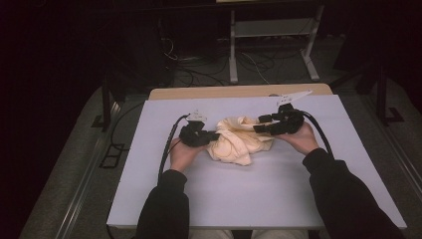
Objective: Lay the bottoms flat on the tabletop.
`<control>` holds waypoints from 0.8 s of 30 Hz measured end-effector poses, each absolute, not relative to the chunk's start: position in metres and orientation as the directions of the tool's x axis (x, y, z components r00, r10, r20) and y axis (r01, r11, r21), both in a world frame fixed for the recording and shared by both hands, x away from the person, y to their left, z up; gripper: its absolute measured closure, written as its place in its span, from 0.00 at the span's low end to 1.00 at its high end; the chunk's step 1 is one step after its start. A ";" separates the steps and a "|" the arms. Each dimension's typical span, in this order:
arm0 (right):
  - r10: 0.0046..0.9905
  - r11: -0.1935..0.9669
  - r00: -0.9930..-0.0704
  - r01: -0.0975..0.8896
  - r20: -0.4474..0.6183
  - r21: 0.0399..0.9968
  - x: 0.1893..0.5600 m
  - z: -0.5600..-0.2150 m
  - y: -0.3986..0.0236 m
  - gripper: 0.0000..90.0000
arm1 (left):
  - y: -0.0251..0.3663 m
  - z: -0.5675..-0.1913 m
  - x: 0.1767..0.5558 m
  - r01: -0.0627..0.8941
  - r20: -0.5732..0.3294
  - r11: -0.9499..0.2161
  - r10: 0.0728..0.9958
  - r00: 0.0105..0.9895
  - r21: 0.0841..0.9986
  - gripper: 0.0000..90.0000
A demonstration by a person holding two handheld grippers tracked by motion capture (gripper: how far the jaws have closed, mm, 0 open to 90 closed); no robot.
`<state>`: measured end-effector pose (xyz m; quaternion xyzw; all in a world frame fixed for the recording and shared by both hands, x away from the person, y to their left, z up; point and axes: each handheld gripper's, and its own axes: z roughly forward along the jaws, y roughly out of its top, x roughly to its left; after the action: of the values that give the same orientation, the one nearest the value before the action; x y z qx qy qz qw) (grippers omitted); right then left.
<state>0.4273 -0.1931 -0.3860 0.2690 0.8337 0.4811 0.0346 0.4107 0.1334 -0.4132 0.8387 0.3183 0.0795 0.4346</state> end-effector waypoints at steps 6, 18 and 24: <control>0.574 0.484 -0.805 0.483 0.152 0.730 0.433 -0.393 -0.180 0.88 | 0.131 -0.407 0.410 0.460 -0.111 -0.446 0.615 0.781 0.768 0.91; 0.723 0.343 -0.669 0.563 0.171 0.751 0.434 -0.351 -0.201 0.96 | 0.129 -0.374 0.420 0.436 -0.051 -0.477 0.628 0.776 0.763 0.91; 0.792 0.292 -0.589 0.599 0.163 0.745 0.427 -0.337 -0.228 0.96 | 0.124 -0.354 0.423 0.401 -0.019 -0.505 0.604 0.797 0.764 0.91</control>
<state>0.4269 -0.2284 -0.3365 0.4376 0.7948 0.4032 0.1192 0.4227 0.1236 -0.3544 0.8583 0.2927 0.1259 0.4023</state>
